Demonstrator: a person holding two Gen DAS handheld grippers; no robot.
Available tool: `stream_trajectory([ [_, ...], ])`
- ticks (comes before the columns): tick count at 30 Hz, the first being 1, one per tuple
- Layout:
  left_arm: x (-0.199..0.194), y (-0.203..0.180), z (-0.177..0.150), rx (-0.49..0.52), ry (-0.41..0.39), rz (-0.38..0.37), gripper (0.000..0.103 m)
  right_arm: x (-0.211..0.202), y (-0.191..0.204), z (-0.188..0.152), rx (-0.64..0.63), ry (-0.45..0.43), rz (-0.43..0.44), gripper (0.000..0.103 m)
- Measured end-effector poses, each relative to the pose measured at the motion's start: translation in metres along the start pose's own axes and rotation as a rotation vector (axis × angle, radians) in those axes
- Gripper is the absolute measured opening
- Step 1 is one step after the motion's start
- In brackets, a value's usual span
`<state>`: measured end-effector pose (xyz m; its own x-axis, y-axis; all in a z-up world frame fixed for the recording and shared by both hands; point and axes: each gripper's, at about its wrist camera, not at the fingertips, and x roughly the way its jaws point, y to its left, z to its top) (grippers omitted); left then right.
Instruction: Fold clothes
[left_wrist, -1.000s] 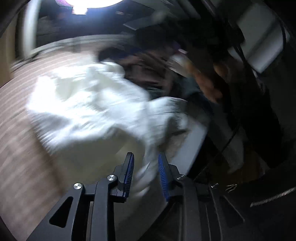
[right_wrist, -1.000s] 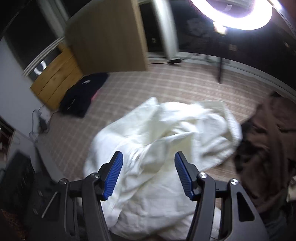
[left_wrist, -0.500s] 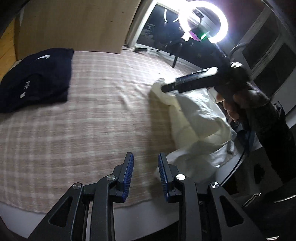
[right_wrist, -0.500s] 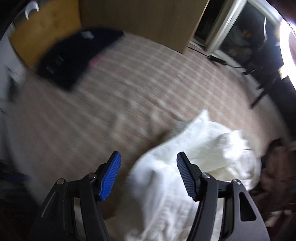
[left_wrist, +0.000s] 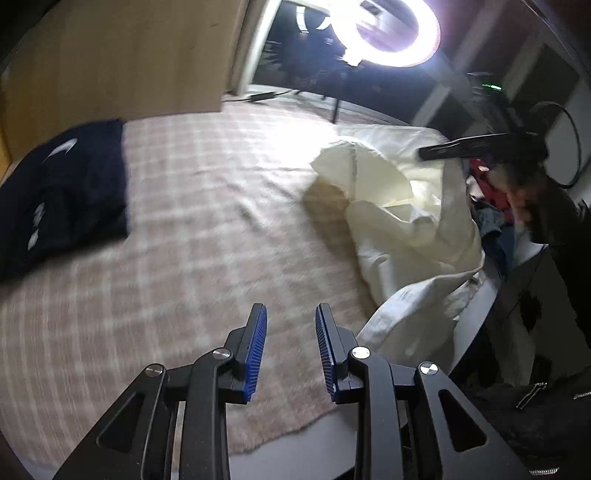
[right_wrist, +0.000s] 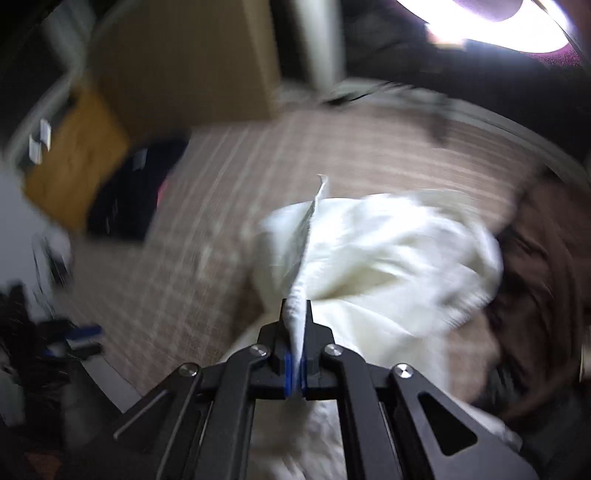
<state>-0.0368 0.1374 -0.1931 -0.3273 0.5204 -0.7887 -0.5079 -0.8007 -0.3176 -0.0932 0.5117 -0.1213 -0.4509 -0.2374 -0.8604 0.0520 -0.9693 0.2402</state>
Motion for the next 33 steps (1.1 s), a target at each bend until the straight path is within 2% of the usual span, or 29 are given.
stream_trajectory([
  [1,0.004,-0.007,0.008,0.027,0.005,-0.011,0.026,-0.019,-0.025,-0.01,0.057,-0.036,-0.014,0.002],
  [3,0.016,-0.026,0.023,0.093,0.02,-0.026,0.026,-0.06,-0.088,-0.041,0.179,-0.106,-0.121,0.002],
  [5,0.028,-0.048,0.039,0.163,0.037,-0.039,0.026,-0.079,-0.14,-0.076,0.277,-0.091,-0.217,0.003],
  [6,0.033,-0.059,0.047,0.195,0.043,-0.048,0.027,-0.084,-0.16,-0.09,0.316,-0.078,-0.238,0.003],
  [9,0.051,-0.094,0.072,0.288,0.051,-0.059,0.028,-0.084,-0.194,-0.12,0.361,-0.044,-0.188,0.006],
  [12,0.071,-0.128,0.103,0.373,0.058,-0.025,0.036,-0.075,-0.21,-0.13,0.362,-0.061,-0.096,0.007],
  [14,0.084,-0.149,0.127,0.426,0.067,0.005,0.037,-0.063,-0.213,-0.133,0.368,-0.059,-0.037,0.007],
  [16,0.096,-0.174,0.15,0.515,0.064,0.042,0.049,-0.051,-0.216,-0.136,0.374,-0.057,0.022,0.007],
  [20,0.111,-0.21,0.181,0.697,0.049,0.136,0.061,-0.046,-0.213,-0.146,0.377,-0.044,0.098,0.007],
  [25,0.147,-0.223,0.2,0.819,0.143,0.191,0.061,-0.035,-0.223,-0.141,0.373,-0.019,0.137,0.021],
  [30,0.185,-0.223,0.195,0.88,0.231,0.19,0.061,-0.023,-0.229,-0.135,0.371,0.028,0.137,0.035],
  [31,0.193,-0.221,0.193,0.887,0.246,0.189,0.056,-0.021,-0.232,-0.136,0.378,0.041,0.136,0.041],
  [32,0.199,-0.219,0.192,0.889,0.259,0.188,0.051,-0.018,-0.233,-0.137,0.384,0.053,0.143,0.041],
  [33,0.206,-0.215,0.191,0.884,0.274,0.186,0.037,-0.015,-0.232,-0.138,0.388,0.064,0.155,0.041],
])
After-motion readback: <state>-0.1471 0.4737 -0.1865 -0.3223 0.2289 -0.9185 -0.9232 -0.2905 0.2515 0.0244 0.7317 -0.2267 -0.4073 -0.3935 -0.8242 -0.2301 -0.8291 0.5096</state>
